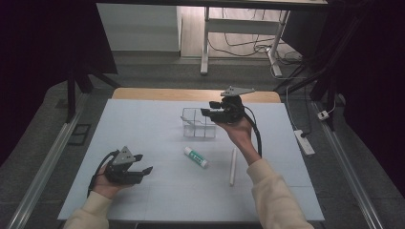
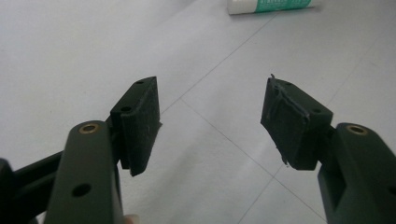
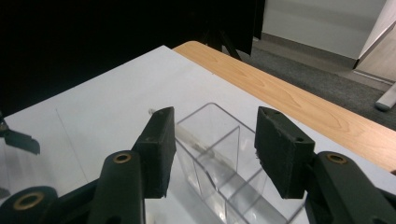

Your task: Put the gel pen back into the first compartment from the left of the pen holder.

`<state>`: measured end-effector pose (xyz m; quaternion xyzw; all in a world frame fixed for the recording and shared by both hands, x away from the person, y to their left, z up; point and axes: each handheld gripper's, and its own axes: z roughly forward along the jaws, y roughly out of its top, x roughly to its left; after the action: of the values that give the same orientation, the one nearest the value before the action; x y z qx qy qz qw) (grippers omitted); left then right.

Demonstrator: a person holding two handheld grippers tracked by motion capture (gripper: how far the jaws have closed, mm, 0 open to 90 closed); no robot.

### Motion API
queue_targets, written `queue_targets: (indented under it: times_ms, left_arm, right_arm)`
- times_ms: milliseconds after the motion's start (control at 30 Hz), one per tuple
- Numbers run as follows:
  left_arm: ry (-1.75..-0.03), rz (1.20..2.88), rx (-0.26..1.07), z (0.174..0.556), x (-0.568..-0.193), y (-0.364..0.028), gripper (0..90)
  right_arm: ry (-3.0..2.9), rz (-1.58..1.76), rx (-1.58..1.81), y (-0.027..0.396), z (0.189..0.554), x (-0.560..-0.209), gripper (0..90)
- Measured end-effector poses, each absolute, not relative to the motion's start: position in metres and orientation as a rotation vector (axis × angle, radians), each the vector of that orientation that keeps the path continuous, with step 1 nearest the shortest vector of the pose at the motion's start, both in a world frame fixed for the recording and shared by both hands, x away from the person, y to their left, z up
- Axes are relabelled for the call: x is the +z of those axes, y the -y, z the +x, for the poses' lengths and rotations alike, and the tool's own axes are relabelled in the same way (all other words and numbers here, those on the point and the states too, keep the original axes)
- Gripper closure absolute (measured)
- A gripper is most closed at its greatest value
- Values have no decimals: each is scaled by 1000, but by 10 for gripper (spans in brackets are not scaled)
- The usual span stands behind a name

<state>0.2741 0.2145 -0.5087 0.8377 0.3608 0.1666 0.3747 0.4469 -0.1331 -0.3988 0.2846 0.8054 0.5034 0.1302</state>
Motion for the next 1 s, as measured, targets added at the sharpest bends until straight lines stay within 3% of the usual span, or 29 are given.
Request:
queue_targets:
  times_ms: [1000]
  left_arm:
    - [-943,2130,415,274,-508,-216,354]
  right_arm:
    - [-2431,882,1234,203,391,-432,457]
